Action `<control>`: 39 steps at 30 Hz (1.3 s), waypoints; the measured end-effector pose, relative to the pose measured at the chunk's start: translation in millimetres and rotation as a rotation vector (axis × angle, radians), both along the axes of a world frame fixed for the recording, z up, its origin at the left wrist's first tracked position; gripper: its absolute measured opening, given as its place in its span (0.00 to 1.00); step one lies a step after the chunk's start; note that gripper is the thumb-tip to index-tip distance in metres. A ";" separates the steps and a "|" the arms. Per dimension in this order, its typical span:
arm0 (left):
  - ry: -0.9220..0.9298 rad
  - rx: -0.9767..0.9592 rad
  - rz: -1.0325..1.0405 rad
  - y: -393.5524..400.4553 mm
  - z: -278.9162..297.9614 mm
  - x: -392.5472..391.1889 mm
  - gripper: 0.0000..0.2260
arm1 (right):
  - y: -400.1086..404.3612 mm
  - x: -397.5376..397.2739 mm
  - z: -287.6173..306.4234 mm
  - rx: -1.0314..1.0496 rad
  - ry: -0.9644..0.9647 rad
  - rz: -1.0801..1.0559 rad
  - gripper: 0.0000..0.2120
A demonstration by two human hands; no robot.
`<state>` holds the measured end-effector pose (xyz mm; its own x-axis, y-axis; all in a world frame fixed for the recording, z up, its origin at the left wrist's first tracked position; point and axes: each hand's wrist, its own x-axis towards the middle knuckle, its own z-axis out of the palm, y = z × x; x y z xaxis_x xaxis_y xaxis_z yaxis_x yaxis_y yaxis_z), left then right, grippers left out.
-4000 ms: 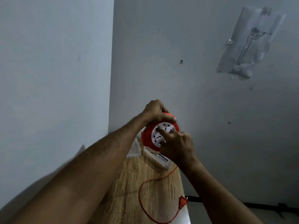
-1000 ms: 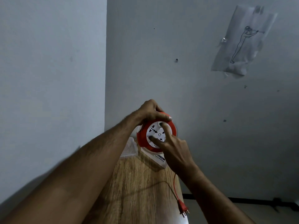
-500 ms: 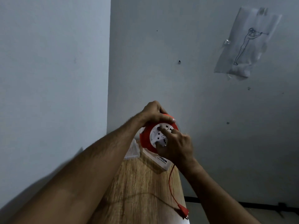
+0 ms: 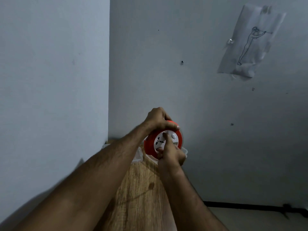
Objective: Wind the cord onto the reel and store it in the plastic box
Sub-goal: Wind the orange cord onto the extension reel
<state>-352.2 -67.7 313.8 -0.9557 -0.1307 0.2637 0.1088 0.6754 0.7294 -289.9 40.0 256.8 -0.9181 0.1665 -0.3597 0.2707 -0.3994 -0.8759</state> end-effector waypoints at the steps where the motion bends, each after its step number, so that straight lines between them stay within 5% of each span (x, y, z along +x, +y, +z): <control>1: -0.008 -0.006 -0.008 -0.8 0.0 0.4 0.17 | 1.3 0.8 2.6 -0.065 -0.023 0.016 0.20; 5: -0.026 0.091 -0.002 -11.1 6.4 2.4 0.16 | 12.0 4.4 2.8 0.239 0.242 0.103 0.21; 9: -0.044 0.136 -0.033 -20.2 10.5 2.6 0.16 | 40.7 -3.9 -6.2 1.109 1.067 0.095 0.15; 12: -0.071 0.142 -0.060 -21.6 11.5 2.0 0.16 | 56.6 -12.1 -5.7 1.555 1.472 0.372 0.20; 16: -0.102 0.156 -0.096 -22.0 8.3 4.9 0.17 | 66.7 -18.7 6.6 1.786 1.537 0.571 0.33; 22: -0.144 0.145 -0.123 -21.7 5.0 9.3 0.13 | 77.2 -33.5 15.8 1.941 1.702 0.732 0.31; 39: -0.085 0.028 -0.132 -26.0 20.1 13.0 0.13 | 52.2 -23.1 17.2 1.960 1.468 0.593 0.26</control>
